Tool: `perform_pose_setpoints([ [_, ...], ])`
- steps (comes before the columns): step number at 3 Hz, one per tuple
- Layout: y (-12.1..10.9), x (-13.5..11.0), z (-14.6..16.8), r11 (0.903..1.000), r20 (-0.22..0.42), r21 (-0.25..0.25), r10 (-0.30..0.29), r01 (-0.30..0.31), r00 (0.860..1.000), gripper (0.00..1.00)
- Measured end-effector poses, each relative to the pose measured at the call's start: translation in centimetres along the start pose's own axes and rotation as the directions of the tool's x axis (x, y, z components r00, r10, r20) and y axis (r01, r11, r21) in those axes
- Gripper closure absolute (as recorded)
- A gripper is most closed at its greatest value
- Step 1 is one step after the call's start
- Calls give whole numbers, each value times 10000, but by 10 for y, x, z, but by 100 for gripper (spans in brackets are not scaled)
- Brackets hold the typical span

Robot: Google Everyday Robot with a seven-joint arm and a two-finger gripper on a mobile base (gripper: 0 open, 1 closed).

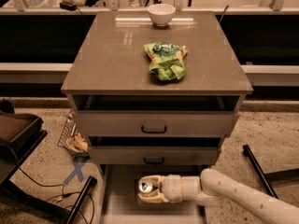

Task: Pick redbull can from bottom drawer and place on counter

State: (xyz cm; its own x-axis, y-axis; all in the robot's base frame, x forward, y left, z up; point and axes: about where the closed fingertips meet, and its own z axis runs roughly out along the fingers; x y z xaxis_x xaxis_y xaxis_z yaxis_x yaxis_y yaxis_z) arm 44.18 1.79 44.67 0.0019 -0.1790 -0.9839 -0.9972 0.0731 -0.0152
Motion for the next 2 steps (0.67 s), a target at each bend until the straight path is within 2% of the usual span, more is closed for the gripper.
perform_pose_setpoints([
  [1, -1, -56, -29, 9986, -346, 533, -4, 23, 9994, 100],
  [2, -14, -122, -62, 9934, -943, 1107, -207, 311, 9953, 100],
])
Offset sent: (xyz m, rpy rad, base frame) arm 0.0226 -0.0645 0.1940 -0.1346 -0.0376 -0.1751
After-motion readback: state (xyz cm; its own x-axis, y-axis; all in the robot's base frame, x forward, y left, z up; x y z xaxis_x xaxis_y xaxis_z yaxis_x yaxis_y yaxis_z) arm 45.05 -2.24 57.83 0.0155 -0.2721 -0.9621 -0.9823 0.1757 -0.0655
